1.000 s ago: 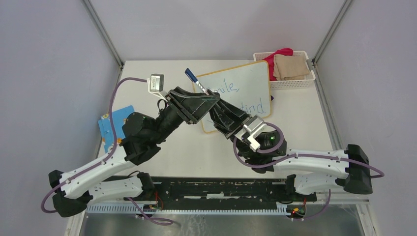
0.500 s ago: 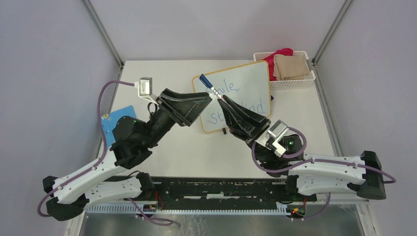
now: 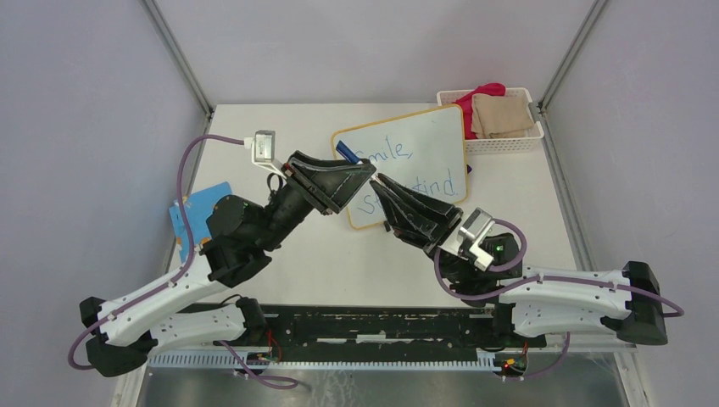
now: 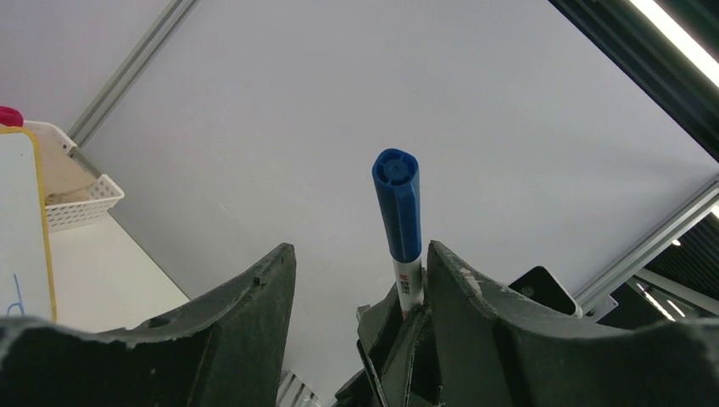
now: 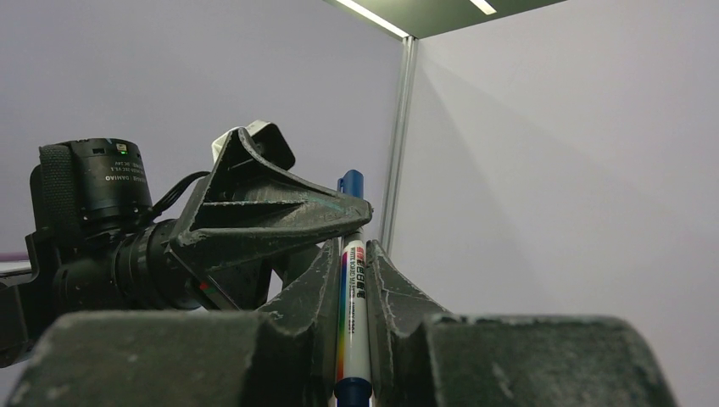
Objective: Write a sentence on the whiteboard
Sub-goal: Close the whiteboard marker at the center of the board.
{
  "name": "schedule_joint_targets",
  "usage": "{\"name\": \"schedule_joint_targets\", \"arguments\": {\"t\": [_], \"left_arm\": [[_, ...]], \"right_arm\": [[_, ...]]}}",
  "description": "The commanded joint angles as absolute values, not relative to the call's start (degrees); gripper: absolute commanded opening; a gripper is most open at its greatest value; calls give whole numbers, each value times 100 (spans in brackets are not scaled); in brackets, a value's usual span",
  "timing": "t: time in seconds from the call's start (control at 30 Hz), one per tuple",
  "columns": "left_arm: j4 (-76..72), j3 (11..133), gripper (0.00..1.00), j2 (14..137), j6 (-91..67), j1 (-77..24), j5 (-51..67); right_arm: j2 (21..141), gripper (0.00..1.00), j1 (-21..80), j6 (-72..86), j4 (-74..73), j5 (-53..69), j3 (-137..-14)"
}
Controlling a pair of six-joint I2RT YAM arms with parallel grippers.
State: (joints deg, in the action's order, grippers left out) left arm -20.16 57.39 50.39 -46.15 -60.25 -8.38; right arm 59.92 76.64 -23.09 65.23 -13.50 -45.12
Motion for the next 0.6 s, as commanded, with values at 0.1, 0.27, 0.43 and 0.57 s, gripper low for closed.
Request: {"name": "schedule_joint_targets", "arguments": {"t": [0.1,0.27,0.43,0.57], "left_arm": [[-2403,5942,48,4993,-4309,-6042,-727],[-2399,5924,30,5013,-4324,-6045,-652],[-2425,5908,12,5045,-4350,-6044,-516],[-2426,5835,2,4981,-4317,-6047,-542]], "right_arm": [[5819,0,7671,-2188,6618,-1272,-4467],[5818,0,7665,-2171,6634,-1275,-4447],[5818,0,7667,-2145,6645,-1332,-4439],[5793,5,7664,-2083,6582,-1438,-4408]]}}
